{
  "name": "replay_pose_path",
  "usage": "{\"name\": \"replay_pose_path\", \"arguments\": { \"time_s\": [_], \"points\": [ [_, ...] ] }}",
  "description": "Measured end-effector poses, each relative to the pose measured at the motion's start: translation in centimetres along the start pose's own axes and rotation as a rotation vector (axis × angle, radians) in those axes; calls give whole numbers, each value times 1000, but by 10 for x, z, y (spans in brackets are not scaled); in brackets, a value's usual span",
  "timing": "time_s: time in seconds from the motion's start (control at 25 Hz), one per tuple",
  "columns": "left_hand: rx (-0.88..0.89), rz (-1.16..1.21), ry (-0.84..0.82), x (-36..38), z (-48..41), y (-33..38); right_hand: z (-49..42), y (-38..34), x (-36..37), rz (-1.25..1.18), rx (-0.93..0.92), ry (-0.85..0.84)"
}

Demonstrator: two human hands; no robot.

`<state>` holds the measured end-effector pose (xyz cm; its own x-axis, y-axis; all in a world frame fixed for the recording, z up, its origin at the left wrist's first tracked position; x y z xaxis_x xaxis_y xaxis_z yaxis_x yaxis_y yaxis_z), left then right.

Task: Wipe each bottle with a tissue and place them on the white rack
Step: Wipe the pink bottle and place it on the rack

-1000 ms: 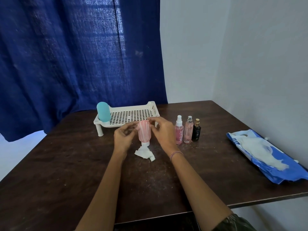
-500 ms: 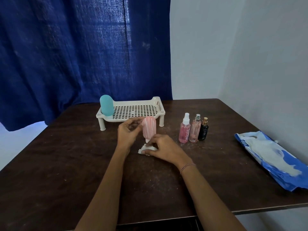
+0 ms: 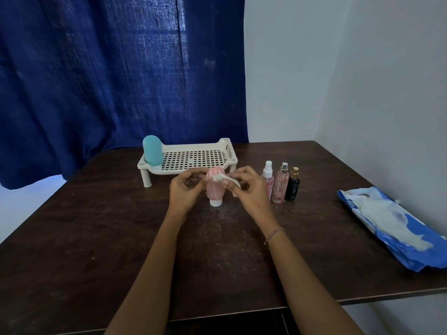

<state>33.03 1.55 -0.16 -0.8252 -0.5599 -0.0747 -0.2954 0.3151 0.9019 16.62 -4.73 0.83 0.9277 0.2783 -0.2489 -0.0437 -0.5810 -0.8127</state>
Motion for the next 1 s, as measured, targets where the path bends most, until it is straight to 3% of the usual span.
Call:
{"name": "replay_pose_path", "arguments": {
  "time_s": [0.24,1.0],
  "points": [
    [16,-35,-50,3,0,0,-5,-4,-6,81,-54,257],
    [-14,172,-83,14,3,2,-10,4,15,152,-33,147]
  ]
}}
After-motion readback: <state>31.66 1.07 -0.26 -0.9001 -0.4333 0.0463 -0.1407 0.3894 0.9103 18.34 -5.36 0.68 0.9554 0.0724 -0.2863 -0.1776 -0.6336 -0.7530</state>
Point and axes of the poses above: each hand's wrist, its own z-axis away from the middle knuckle, its own x-axis out of the palm, y = z × x, the point moved 6 cm from there along -z, towards the middle knuckle, and after that the axes turned 1 degree about -z, right-handed, at the moved point
